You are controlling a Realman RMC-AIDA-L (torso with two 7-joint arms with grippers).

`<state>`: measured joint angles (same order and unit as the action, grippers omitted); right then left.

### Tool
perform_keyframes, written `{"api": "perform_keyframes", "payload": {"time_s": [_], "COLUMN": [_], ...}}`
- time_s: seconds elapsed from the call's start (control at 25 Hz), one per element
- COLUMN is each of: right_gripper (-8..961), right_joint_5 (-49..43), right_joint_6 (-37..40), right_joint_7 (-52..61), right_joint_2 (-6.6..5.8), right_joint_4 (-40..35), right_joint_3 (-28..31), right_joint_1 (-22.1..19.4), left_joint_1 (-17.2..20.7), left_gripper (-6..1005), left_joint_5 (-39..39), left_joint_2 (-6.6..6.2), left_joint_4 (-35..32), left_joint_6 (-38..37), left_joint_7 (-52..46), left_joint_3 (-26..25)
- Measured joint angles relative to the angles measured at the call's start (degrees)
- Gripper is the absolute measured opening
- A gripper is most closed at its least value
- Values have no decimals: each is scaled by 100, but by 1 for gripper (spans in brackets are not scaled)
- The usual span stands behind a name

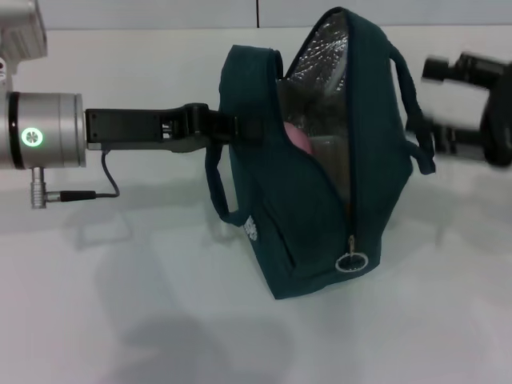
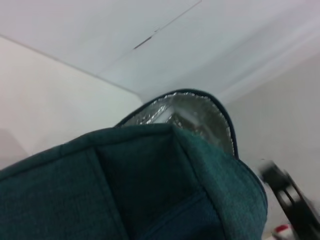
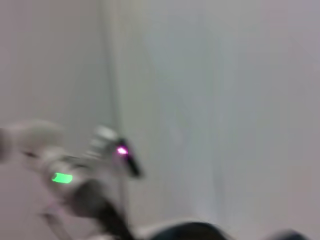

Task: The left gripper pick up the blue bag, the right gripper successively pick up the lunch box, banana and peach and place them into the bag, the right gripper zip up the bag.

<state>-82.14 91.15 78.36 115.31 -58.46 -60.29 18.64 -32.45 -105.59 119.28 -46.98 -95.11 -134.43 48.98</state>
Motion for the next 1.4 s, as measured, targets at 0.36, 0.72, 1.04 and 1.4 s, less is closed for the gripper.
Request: {"api": "perform_keyframes", "payload": {"time_s": [0.36, 0.72, 1.04, 1.4], "right_gripper": [831, 871, 853, 834], "right_joint_5": [-945, -1702, -1651, -1586], "right_joint_6": [1506, 1102, 678, 417], "right_joint_7": [-441, -810, -1096, -1123], "right_joint_2": [-5, 0, 56, 72], "right_joint_4": [320, 1410, 2033, 2062], "right_joint_3": [-179, -257, -437, -441], "right_joint_1": [-119, 49, 361, 416], "left_joint_1": [22, 32, 29, 28], "left_gripper": [34, 35, 35, 34], "left_joint_5": [67, 67, 74, 74], "left_joint_2": [-3, 8, 8, 8], "left_joint_4": [57, 57, 57, 57], "left_joint_6": [33, 54, 55, 54], "left_joint_7": [32, 31, 31, 31], "left_joint_3": [-2, -2, -2, -2]}}
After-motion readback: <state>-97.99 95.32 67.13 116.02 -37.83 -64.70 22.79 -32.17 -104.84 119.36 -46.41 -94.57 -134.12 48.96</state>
